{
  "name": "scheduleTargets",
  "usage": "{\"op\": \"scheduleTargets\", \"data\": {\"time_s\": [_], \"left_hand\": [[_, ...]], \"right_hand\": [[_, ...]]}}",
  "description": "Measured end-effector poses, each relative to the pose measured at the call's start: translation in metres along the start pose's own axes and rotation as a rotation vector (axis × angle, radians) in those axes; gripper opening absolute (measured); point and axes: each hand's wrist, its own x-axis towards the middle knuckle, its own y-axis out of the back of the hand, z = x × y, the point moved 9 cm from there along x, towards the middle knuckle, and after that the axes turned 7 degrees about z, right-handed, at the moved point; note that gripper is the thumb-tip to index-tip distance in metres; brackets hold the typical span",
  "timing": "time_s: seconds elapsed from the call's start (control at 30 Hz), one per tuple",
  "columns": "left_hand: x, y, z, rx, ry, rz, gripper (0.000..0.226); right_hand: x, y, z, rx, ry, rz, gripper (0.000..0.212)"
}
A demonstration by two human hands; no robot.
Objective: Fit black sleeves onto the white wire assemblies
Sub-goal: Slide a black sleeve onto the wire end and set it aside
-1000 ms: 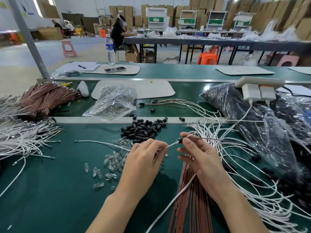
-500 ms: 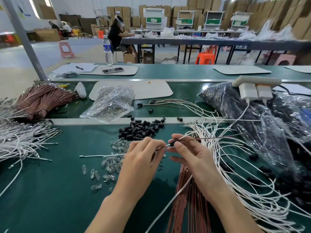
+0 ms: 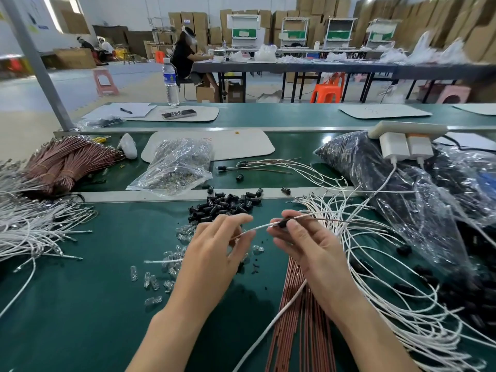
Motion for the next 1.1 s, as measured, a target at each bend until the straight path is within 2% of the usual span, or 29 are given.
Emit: {"op": "scheduleTargets", "data": {"time_s": [0.13, 0.37, 0.5, 0.6, 0.8, 0.97, 1.1], "left_hand": [[0.004, 0.010, -0.010, 0.029, 0.019, 0.040, 0.019], [-0.001, 0.000, 0.005, 0.018, -0.060, 0.007, 0.019], [0.001, 0.002, -0.009, 0.057, -0.027, -0.026, 0.014], [0.002, 0.008, -0.015, 0.065, -0.016, 0.011, 0.007], [-0.004, -0.006, 0.004, -0.028, -0.055, -0.067, 0.020], [-0.001, -0.002, -0.022, -0.108, 0.115, -0.065, 0.022], [-0.001, -0.003, -0.015, -0.109, 0.101, -0.065, 0.025]], "right_hand": [[0.006, 0.014, -0.008, 0.116, -0.007, 0.074, 0.025], [-0.003, -0.008, 0.007, -0.094, -0.025, -0.061, 0.023], [0.006, 0.016, -0.006, 0.048, -0.012, 0.076, 0.022], [0.009, 0.026, -0.010, 0.105, -0.020, 0.112, 0.021], [-0.004, -0.007, 0.011, -0.137, -0.064, -0.072, 0.023], [0.002, 0.006, 0.002, -0.080, -0.038, 0.035, 0.023], [0.003, 0.008, 0.006, -0.076, -0.053, 0.028, 0.023]]}}
